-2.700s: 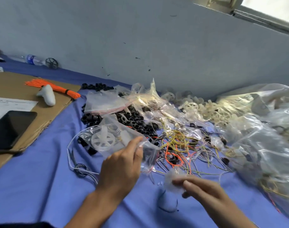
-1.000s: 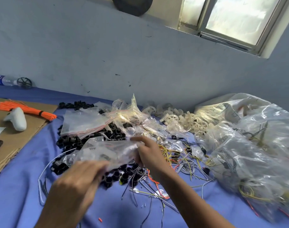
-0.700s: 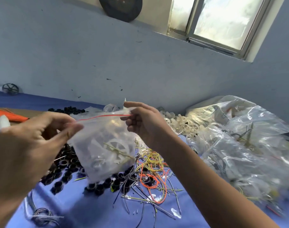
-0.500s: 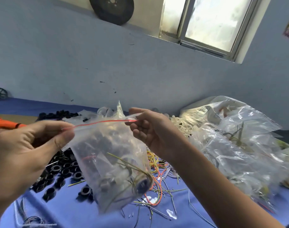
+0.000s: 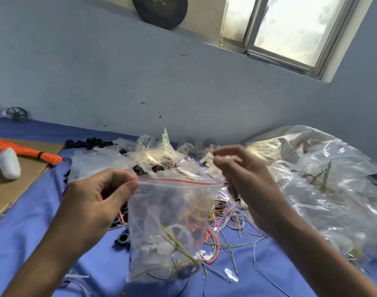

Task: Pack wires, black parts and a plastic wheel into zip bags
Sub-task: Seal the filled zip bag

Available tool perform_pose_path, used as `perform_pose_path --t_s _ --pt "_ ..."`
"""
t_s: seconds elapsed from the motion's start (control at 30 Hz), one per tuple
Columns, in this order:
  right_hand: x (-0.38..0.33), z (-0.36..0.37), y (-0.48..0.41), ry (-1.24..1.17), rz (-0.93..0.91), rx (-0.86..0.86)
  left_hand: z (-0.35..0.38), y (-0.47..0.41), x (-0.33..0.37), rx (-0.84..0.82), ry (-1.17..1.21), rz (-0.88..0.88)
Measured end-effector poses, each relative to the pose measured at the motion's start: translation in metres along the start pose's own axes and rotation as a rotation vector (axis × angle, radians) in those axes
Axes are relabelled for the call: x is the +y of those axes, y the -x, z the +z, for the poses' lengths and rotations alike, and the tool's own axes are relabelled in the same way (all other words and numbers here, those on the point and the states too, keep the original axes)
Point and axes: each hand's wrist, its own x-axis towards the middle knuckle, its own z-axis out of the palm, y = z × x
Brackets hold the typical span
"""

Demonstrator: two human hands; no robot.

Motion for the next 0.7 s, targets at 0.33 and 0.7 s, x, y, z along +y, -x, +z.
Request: perform_pose_path --t_s 0.33,0.7 --pt "-0.045 0.057 -0.003 0.926 -0.584 -0.45 0.001 0.006 0.007 -0.087 -0.109 0.054" --pt "-0.036 0.073 0.004 0.851 -0.599 -0.367 0.0 0.007 0.012 -0.071 -0.065 0.049"
